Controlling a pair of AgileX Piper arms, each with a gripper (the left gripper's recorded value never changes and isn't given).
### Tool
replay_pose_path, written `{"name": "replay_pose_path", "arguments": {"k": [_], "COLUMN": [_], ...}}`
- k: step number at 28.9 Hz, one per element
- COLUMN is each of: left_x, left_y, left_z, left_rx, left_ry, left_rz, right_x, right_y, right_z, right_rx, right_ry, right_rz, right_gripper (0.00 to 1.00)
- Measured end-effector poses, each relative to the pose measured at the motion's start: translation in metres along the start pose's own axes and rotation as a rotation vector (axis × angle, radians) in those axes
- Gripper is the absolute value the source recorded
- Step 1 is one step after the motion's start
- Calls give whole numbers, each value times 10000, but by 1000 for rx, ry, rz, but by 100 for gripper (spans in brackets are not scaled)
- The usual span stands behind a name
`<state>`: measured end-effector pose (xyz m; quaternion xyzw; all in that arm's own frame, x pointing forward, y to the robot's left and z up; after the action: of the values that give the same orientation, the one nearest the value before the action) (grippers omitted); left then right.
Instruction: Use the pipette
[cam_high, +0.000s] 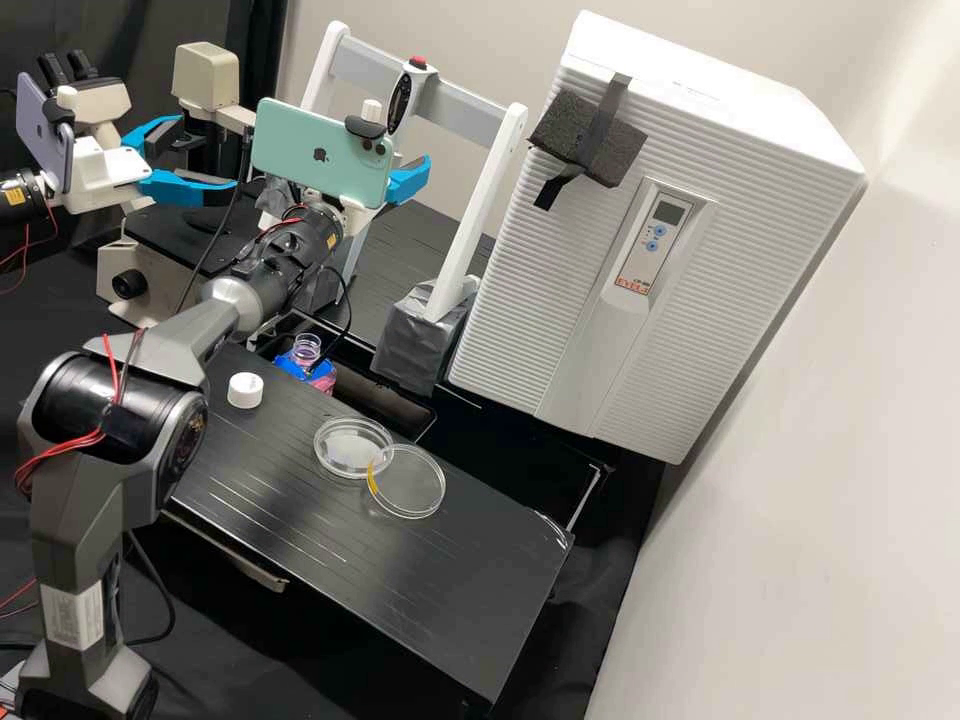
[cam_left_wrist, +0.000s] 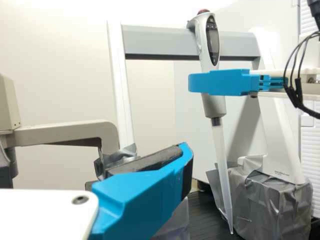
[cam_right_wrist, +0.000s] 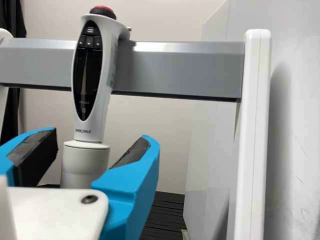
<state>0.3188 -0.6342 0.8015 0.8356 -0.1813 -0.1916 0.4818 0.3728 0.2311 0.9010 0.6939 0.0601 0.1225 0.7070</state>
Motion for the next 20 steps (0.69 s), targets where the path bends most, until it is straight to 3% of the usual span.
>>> {"name": "replay_pose_path", "arguments": {"k": [8, 13, 20], "left_x": [0, 0, 0], "left_y": [0, 0, 0], "left_z": [0, 1, 1], "left_rx": [0, -22, -22], "left_ry": [0, -1, -1], "left_rz": [0, 0, 0], "right_x": [0, 0, 0], "right_y": [-19, -18, -19], "right_z": [-21, -19, -16], "right_rx": [-5, -13, -10], "right_ry": [3, 1, -2], "right_rz": [-4, -3, -3], "right_gripper": [0, 0, 0]}}
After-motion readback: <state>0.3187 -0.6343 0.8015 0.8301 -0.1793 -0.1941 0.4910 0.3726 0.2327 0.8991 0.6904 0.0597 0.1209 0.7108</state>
